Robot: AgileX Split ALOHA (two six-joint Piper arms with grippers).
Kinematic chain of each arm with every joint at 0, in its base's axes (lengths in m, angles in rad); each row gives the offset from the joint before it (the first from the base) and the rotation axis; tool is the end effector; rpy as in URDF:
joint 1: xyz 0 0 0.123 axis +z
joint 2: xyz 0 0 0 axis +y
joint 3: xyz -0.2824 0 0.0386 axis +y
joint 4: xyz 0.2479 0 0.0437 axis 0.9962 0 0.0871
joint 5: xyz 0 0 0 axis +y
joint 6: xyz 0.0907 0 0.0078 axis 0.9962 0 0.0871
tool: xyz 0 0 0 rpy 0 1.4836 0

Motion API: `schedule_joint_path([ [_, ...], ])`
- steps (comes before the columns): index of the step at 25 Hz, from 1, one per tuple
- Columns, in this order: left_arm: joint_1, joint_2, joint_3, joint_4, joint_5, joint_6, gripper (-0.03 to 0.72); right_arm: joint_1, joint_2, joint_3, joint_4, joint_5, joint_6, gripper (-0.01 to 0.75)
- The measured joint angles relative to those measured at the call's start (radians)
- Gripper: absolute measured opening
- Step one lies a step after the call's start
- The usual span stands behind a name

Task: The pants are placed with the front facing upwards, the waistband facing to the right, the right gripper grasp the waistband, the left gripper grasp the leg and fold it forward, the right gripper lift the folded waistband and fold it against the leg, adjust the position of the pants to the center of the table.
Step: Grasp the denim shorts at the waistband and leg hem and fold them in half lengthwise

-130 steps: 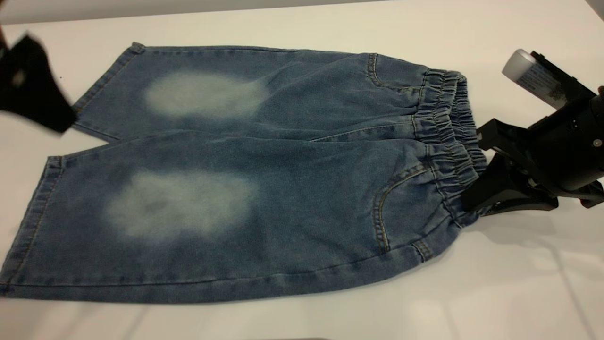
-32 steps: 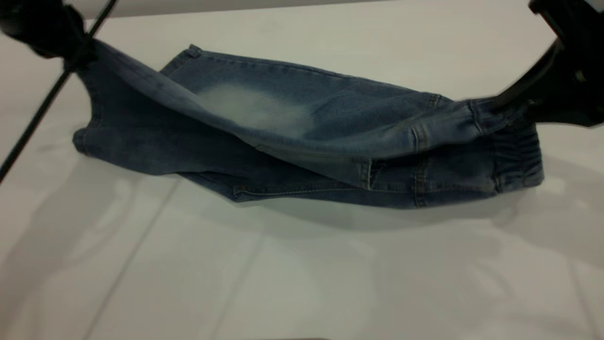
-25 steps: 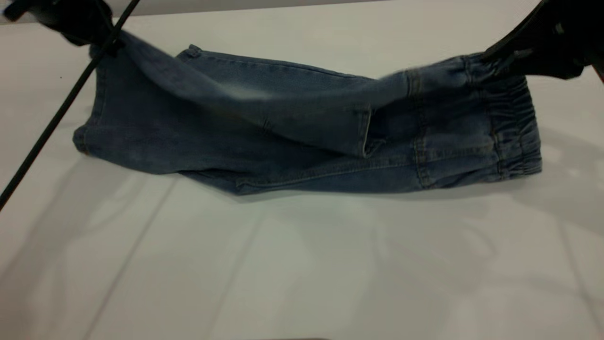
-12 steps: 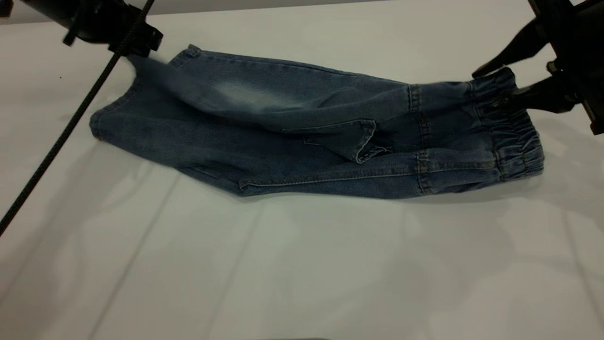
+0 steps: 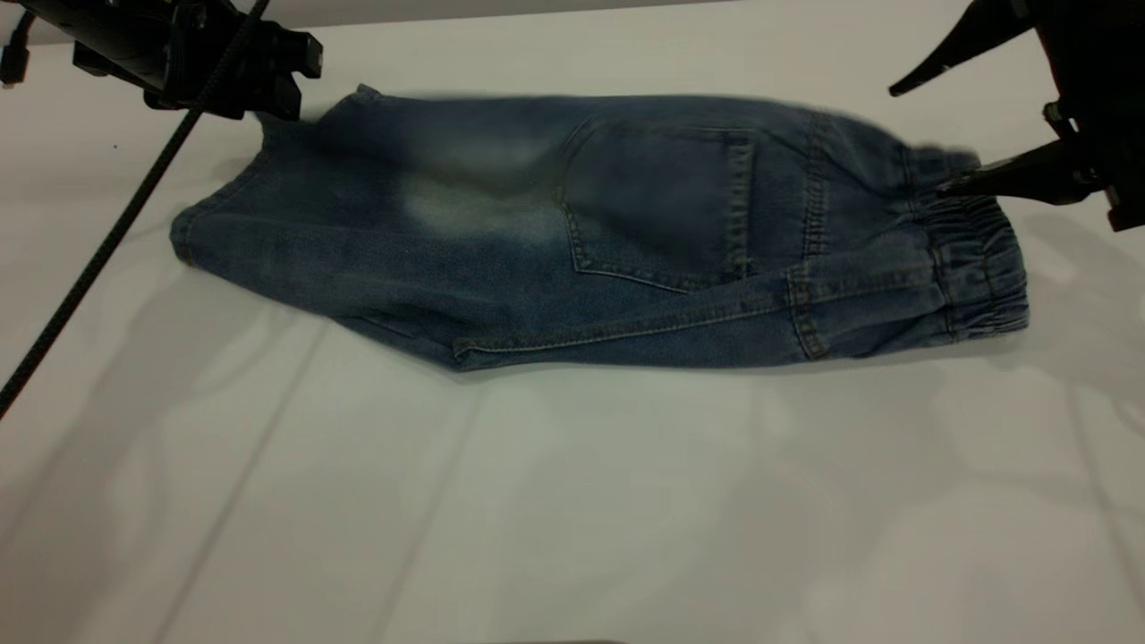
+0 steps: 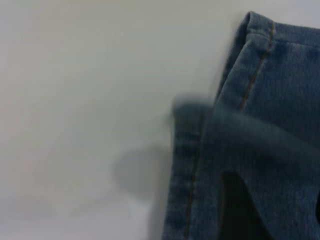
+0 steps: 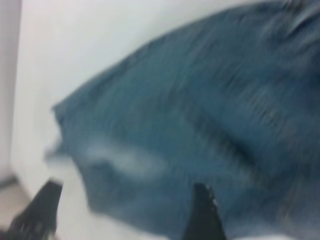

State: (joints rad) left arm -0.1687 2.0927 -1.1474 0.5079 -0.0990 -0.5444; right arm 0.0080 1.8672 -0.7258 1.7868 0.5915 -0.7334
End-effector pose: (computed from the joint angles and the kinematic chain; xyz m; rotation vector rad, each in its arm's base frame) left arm 0.4132 -0.0748 0.1097 0.1763 2.3401 -0.1587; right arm 0.3087 0.0522 0.1144 1.1395 2.4025 1.1421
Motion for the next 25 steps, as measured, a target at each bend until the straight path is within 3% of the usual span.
schedule_joint_path([
  [5,0.000,-0.015,0.000,0.001,-0.004,-0.006,0.346,-0.001,0.000,0.000,-0.117,0.149,0.028,0.451],
  [9,0.000,-0.018,0.000,0.001,-0.022,-0.007,0.346,-0.001,0.000,0.011,-0.274,0.173,0.105,0.463],
  [13,0.000,-0.018,0.000,0.001,-0.034,-0.007,0.346,-0.001,0.015,0.024,-0.375,0.112,0.150,0.532],
  [17,0.000,-0.018,0.000,0.002,-0.048,-0.007,0.346,-0.001,0.084,-0.002,-0.360,0.032,0.170,0.594],
  [22,-0.005,-0.018,0.000,0.002,-0.049,-0.009,0.346,-0.001,0.179,-0.049,-0.344,-0.016,0.168,0.584],
  [25,-0.032,-0.018,0.000,0.015,-0.048,-0.009,0.346,-0.001,0.206,-0.051,-0.333,-0.052,0.167,0.539],
])
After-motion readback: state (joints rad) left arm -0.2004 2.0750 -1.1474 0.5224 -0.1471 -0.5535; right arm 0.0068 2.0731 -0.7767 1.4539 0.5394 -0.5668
